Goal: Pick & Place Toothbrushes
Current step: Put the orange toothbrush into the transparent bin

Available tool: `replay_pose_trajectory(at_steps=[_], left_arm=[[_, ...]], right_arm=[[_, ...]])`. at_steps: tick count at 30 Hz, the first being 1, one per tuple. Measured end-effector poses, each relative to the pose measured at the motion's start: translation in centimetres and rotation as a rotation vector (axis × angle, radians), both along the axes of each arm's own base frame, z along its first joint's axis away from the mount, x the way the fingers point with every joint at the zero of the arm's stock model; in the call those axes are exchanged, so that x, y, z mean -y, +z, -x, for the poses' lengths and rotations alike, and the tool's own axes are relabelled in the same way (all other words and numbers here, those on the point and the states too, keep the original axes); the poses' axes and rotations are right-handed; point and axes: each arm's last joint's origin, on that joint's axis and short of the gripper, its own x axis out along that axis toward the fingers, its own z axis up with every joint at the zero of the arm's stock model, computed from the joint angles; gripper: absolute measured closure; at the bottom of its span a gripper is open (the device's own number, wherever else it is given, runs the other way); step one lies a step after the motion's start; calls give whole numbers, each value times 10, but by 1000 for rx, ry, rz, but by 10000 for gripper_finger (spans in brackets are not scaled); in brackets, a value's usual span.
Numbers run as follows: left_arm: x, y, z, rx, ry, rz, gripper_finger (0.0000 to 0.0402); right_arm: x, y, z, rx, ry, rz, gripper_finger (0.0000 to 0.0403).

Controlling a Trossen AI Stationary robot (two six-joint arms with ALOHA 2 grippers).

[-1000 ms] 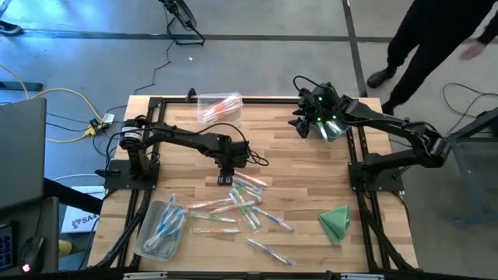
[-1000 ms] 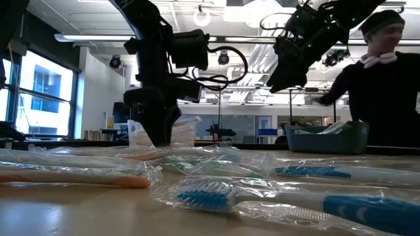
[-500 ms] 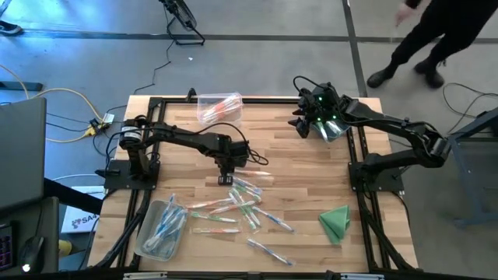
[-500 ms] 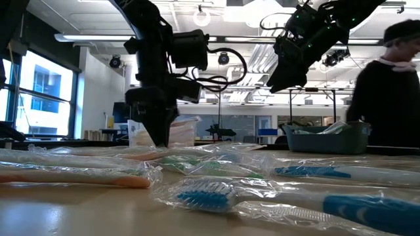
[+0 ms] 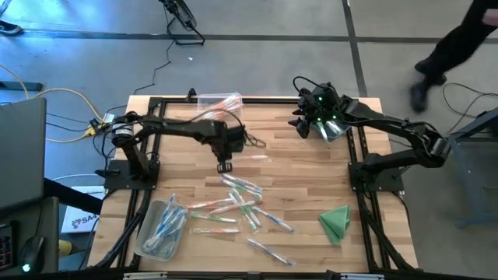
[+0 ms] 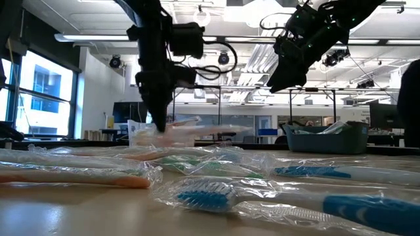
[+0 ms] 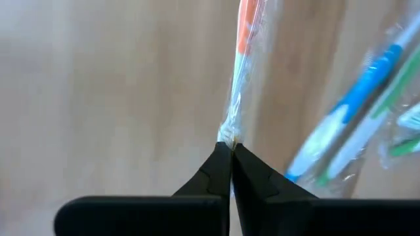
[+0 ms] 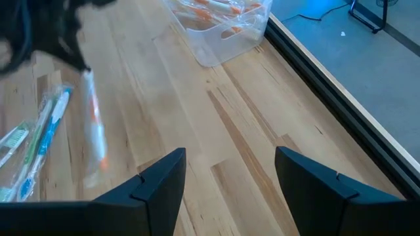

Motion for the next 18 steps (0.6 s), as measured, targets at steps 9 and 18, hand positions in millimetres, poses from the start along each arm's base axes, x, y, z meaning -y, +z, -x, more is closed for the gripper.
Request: replay_pose_trajectory(at_steps=[9, 18], left_arm=[[-56, 64, 25, 28, 153, -114, 401], [-111, 91, 64, -43, 368, -184, 401]], right_arm=[[0, -1, 0, -6, 0, -4, 177], [0, -1, 1, -20, -4, 16, 177]])
